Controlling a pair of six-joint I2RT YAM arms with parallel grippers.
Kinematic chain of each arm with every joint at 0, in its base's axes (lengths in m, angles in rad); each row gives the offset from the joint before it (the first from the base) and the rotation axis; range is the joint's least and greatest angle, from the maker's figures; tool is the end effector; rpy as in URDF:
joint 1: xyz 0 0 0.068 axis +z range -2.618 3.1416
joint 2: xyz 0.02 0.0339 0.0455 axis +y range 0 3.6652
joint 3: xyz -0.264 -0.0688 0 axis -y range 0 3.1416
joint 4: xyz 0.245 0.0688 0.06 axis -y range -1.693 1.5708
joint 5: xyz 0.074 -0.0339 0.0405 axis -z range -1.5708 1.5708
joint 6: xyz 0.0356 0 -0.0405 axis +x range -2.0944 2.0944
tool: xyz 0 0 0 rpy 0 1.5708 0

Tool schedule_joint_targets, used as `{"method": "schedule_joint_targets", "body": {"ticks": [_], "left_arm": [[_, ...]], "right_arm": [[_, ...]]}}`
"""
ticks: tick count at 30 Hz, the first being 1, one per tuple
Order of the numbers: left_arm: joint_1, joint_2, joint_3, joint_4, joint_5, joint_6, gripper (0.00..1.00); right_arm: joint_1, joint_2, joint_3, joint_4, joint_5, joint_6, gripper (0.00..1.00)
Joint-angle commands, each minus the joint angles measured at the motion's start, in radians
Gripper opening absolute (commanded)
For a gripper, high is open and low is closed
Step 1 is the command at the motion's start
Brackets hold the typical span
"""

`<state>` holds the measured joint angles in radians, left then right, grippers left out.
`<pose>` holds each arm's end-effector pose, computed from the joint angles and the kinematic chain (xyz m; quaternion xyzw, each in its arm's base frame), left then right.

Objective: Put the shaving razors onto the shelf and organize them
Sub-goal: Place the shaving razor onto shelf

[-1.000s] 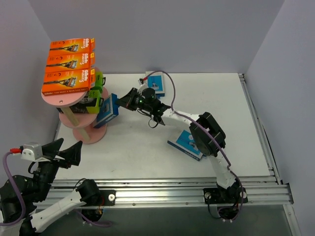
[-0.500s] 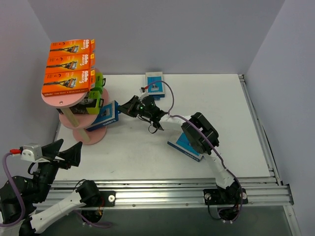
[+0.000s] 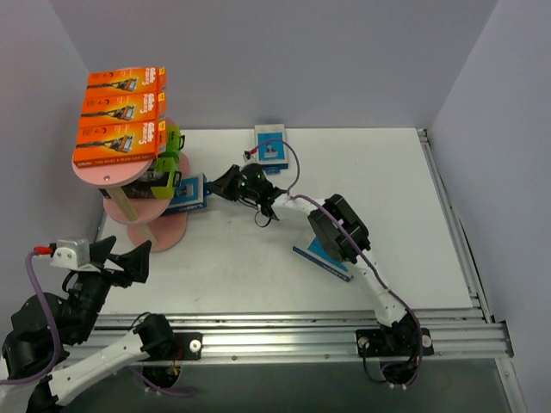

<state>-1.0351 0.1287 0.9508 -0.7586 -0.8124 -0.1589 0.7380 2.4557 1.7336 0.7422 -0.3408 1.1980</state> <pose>0.0116 0.0310 0.3740 0.0058 0.6915 -0.1530 0.7060 0.4028 0.3824 0.1660 0.0393 0.6993 0.6471 0.3013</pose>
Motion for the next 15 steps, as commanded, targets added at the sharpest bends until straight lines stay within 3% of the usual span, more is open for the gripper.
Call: {"method": "schedule_joint_targets", "body": {"ticks": [1,15], "left_arm": [[-0.011,-0.009,0.028,0.033,-0.028,0.019,0.94],[-0.026,-0.006,-0.037,0.067,-0.018,0.024,0.94]], "right_arm": [[-0.011,0.038,0.128,-0.05,0.033,-0.037,0.0],[-0.038,0.236,0.451,-0.184,0.02,-0.074,0.0]]}}
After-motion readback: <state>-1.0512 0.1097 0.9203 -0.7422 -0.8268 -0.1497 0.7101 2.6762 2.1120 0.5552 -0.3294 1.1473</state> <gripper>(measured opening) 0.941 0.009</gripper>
